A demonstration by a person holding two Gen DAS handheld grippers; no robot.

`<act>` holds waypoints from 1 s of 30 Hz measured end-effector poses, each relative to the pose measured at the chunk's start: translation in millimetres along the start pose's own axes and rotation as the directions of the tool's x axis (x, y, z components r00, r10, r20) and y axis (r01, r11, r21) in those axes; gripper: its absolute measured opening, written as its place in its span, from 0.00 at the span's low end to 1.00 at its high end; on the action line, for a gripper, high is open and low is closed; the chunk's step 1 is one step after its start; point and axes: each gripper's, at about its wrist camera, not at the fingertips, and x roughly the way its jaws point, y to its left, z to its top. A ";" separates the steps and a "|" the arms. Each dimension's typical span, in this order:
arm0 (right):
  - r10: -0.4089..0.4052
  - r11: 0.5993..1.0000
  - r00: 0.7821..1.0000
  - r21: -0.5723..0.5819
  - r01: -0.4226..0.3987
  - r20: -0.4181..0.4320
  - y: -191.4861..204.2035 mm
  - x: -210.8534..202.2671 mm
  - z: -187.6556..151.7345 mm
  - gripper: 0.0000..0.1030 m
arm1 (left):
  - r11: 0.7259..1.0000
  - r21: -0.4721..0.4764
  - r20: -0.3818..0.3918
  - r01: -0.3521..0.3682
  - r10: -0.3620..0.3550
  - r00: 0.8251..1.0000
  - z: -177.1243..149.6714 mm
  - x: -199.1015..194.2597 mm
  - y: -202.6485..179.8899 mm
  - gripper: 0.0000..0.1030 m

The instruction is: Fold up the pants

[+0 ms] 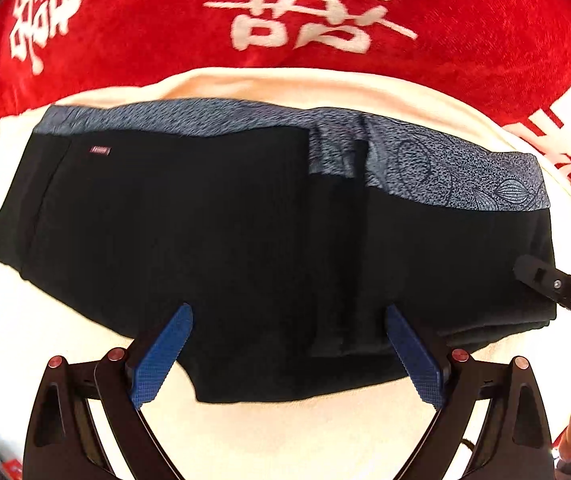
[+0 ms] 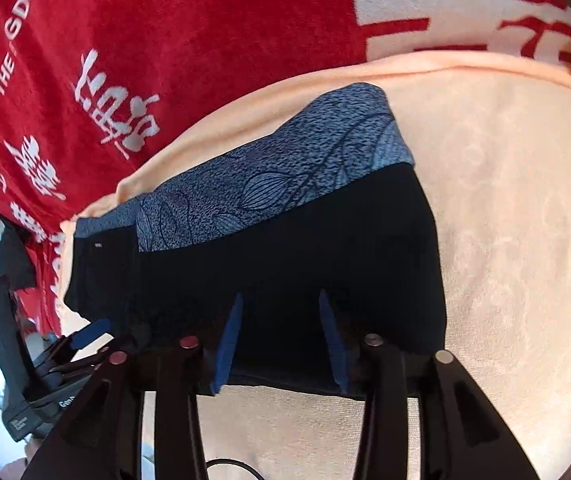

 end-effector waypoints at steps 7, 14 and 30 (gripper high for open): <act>-0.072 0.996 0.996 -0.062 0.068 -0.058 39.1 4.2 -9.6 0.60 | 1.000 0.013 -0.020 0.018 -0.018 1.000 -21.3 -15.6 35.4 0.95; -0.089 0.994 0.991 -0.066 0.082 -0.100 69.6 -3.4 -30.9 0.65 | 1.000 0.009 -0.037 0.025 -0.025 0.999 -42.1 -42.8 82.6 0.95; -0.181 0.983 0.955 -0.074 0.169 -0.233 107.7 -10.9 -91.4 0.77 | 0.993 -0.101 -0.070 0.053 -0.060 0.996 -71.0 -47.0 141.1 0.95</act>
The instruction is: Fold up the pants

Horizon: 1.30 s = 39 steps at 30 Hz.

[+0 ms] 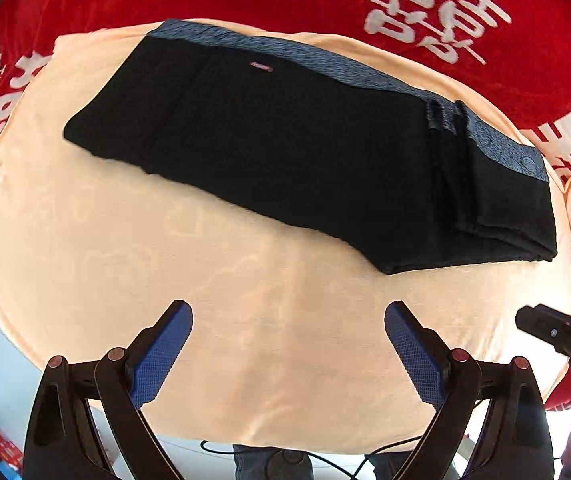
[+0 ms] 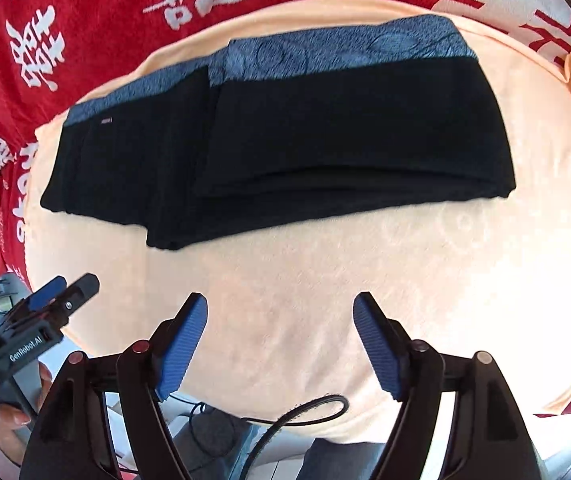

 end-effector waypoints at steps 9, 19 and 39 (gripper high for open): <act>-0.014 0.997 1.000 -0.074 0.014 -0.001 34.7 9.9 5.1 0.77 | 0.998 -0.067 -0.001 -0.003 0.003 1.000 -1.1 7.0 35.1 0.95; -0.032 0.996 0.999 -0.089 0.033 0.012 49.7 19.4 23.9 0.77 | 0.997 -0.082 -0.010 -0.009 0.008 1.000 9.9 18.0 51.3 0.95; -0.041 0.992 0.999 -0.118 0.041 0.008 88.6 62.4 53.2 0.79 | 0.997 -0.076 -0.013 -0.009 0.008 1.000 44.7 36.0 70.8 0.95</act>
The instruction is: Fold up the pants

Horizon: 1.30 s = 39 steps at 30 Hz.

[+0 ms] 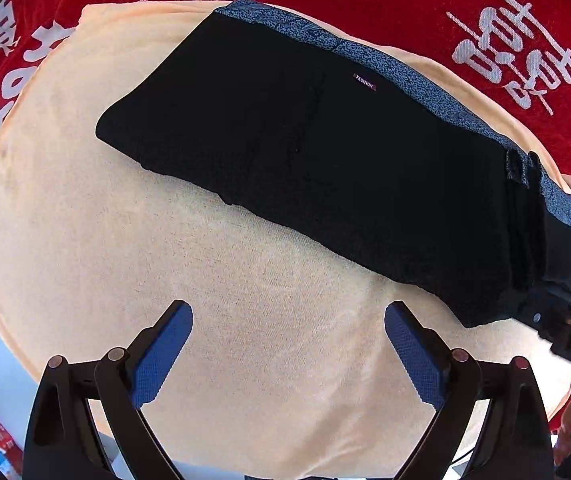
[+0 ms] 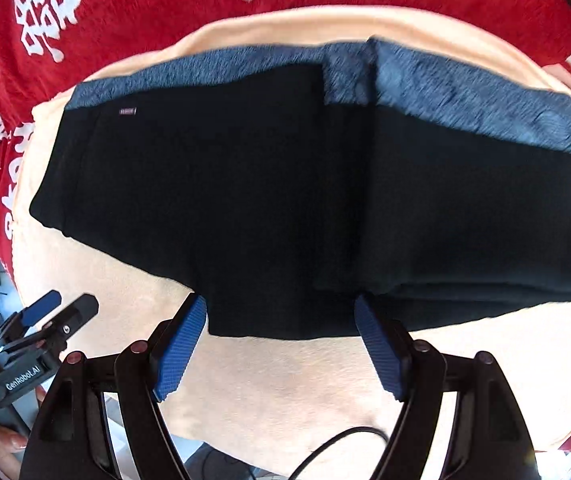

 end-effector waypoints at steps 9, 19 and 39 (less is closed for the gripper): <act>-0.009 1.000 1.000 -0.012 0.009 0.000 3.5 7.5 -4.4 0.81 | 0.997 -0.064 0.019 0.036 -0.035 0.999 17.0 8.7 29.7 0.95; -0.022 0.999 1.000 -0.042 0.021 -0.001 16.7 17.2 -7.9 0.90 | 0.953 -0.205 0.107 0.224 -0.206 0.973 35.8 9.7 73.3 0.95; -0.024 0.995 1.000 -0.102 0.024 0.000 30.2 30.5 -8.7 0.91 | 0.721 -0.363 0.343 0.591 -0.486 0.804 55.2 29.8 99.8 0.95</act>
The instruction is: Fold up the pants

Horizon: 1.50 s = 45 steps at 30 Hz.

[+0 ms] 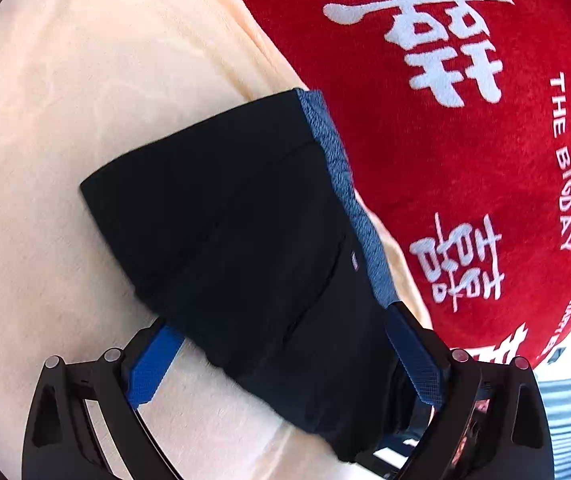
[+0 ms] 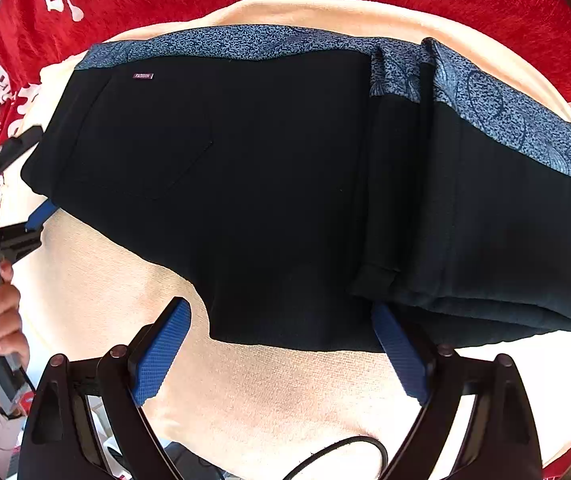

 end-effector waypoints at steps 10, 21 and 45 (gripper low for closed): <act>0.010 1.000 1.000 -0.001 -0.010 0.001 -2.1 -2.5 -0.9 0.91 | 0.997 0.019 0.002 -0.072 0.072 0.997 10.4 17.4 -13.5 0.95; 0.086 0.996 0.992 0.007 -0.087 0.089 -11.7 -76.6 22.0 0.91 | 0.813 0.354 0.168 -0.461 0.430 0.887 -8.5 27.0 -72.5 0.33; 0.048 0.888 0.929 -0.409 -0.208 -0.368 225.7 -17.5 192.8 0.89 | 0.380 0.701 0.449 -0.604 0.423 0.787 -86.2 35.3 -126.0 0.33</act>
